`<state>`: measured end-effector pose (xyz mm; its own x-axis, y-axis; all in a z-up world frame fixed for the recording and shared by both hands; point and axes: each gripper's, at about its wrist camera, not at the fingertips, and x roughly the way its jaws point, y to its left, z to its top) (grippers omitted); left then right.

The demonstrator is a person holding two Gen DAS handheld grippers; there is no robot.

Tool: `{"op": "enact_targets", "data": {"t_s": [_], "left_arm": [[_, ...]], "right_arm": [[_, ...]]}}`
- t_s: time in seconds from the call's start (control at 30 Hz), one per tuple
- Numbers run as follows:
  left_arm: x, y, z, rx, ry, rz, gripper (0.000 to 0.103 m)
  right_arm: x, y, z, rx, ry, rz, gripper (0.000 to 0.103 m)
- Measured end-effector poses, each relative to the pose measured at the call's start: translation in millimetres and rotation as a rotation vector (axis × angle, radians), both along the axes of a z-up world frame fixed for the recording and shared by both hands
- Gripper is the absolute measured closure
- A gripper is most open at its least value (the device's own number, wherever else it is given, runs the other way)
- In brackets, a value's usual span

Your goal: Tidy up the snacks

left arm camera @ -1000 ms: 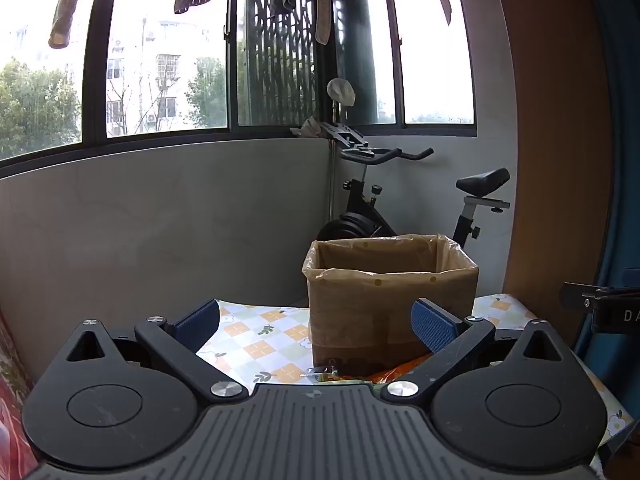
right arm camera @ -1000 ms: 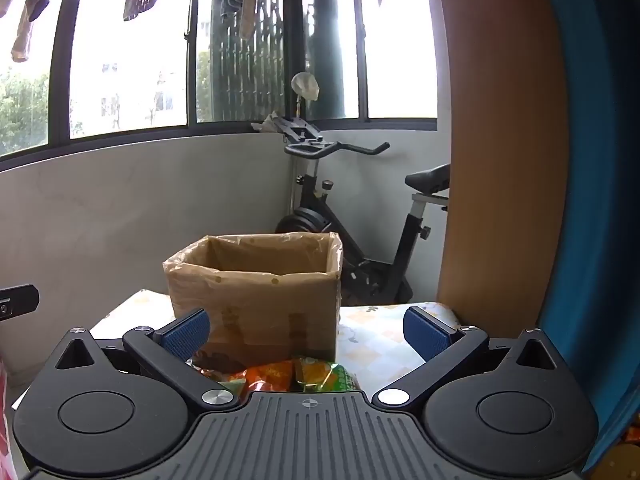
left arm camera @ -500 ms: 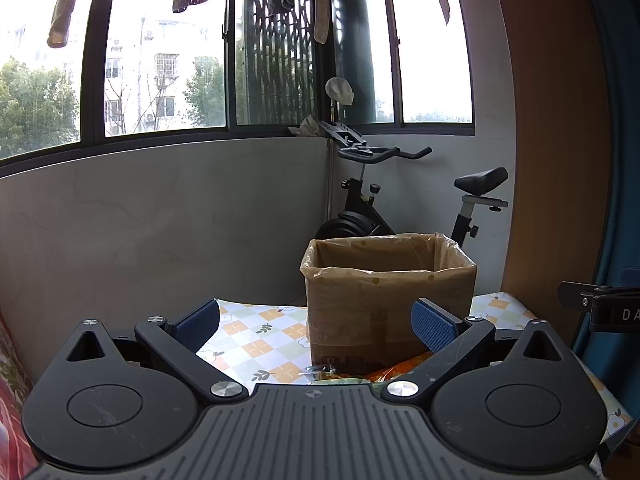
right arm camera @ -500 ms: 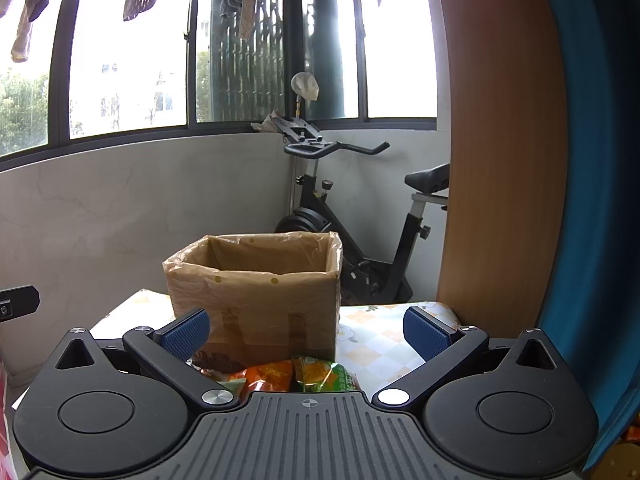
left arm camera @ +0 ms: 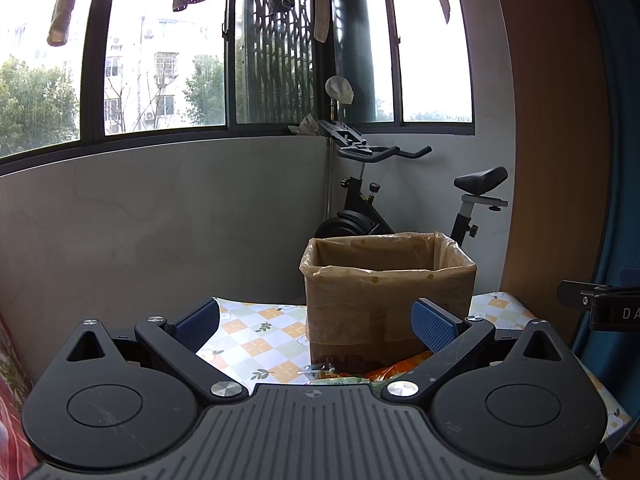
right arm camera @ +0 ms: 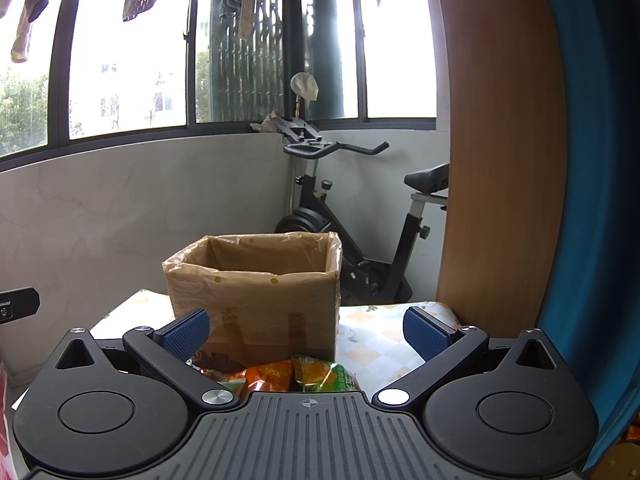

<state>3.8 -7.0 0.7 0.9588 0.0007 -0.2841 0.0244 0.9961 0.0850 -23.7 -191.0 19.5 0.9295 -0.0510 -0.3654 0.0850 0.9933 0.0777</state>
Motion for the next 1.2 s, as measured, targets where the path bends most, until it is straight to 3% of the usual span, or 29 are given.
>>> {"op": "enact_targets", "data": {"t_s": [0.73, 0.87, 1.07, 1.2], "left_arm": [[-1.8, 4.4, -2.7, -0.016, 0.007, 0.006, 0.0], [6.0, 4.3, -5.9, -0.003, -0.006, 0.028, 0.0], [33.3, 14.4, -20.7, 0.007, -0.016, 0.1, 0.0], [54.3, 22.2, -36.0, 0.026, -0.026, 0.128, 0.0]], "right_arm": [[1.6, -2.9, -3.1, 0.007, 0.002, -0.003, 0.0], [5.9, -9.7, -6.9, 0.027, -0.044, 0.0, 0.0], [33.8, -28.3, -25.1, 0.043, -0.121, -0.025, 0.0], [63.5, -36.8, -46.8, 0.083, -0.093, -0.032, 0.0]]}}
